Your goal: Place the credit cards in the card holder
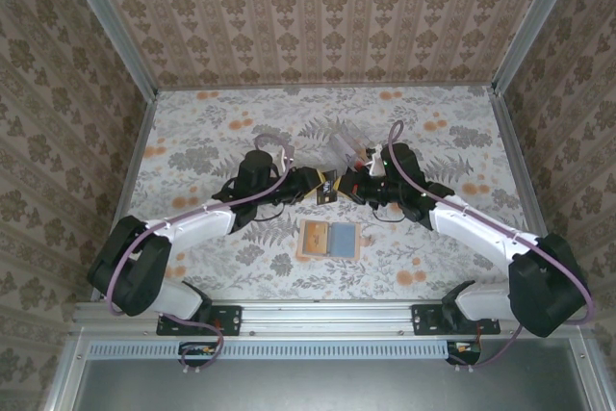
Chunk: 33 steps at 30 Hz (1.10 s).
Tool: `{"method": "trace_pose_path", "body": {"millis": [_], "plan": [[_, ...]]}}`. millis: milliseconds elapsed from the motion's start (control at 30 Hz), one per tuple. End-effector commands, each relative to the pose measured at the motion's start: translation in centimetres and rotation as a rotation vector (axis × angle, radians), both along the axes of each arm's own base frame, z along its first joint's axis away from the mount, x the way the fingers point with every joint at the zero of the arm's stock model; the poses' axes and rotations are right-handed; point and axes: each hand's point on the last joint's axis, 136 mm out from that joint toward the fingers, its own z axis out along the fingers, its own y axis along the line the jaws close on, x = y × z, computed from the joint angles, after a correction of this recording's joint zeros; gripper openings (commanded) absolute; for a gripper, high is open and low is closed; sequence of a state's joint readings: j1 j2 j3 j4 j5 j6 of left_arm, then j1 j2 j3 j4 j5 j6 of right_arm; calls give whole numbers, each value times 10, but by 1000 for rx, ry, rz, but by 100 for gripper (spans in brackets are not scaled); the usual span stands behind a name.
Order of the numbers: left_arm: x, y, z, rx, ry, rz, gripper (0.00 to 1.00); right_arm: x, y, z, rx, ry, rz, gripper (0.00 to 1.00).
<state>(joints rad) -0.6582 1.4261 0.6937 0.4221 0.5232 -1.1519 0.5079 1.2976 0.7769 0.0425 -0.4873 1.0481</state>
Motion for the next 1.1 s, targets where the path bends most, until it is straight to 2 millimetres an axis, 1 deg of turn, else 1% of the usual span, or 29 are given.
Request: {"method": "trace_pose_path", "body": {"millis": [0,67,167,300,367,433,533,600,667,733,800,833,867,933,1000,1067], "plan": [[-2,-4,16,-31,-45,-29,26,-2,0,-11,-4,29,15,6],[-2,-3,16,-28,-46,-28,20,-2,0,-14,-9,35,17,7],[-3,-3,16,-26,-48,-31,13,-1,0,-17,-14,44,16,8],[-3,-2,14,-21,-47,-28,9,-1,1,-20,-16,53,20,10],[-3,-1,12,-14,-46,-23,5,-1,0,-21,-24,57,18,15],[-4,2,9,0,-44,-17,1,-2,-2,-24,-36,63,15,17],[-7,8,0,47,-36,-10,0,-4,-7,-31,-79,79,9,26],[-11,14,-10,104,-36,-7,0,-8,-16,-43,-151,104,0,28],[-17,23,-24,191,-29,-3,0,-15,-26,-58,-239,136,-6,28],[-25,29,-37,263,-32,-11,0,-23,-32,-72,-319,160,10,27],[-34,32,-48,306,-28,-27,0,-32,-35,-85,-390,191,24,24],[-39,32,-53,320,-26,-35,0,-37,-37,-98,-429,226,29,22],[-43,30,-58,327,-21,-44,0,-41,-38,-107,-460,249,34,20],[-50,27,-65,333,-20,-62,0,-50,-36,-119,-493,279,48,17],[-55,23,-70,350,-28,-81,0,-57,-34,-129,-526,293,55,17],[-60,18,-75,373,-46,-102,0,-62,-39,-137,-584,305,47,16]]}}
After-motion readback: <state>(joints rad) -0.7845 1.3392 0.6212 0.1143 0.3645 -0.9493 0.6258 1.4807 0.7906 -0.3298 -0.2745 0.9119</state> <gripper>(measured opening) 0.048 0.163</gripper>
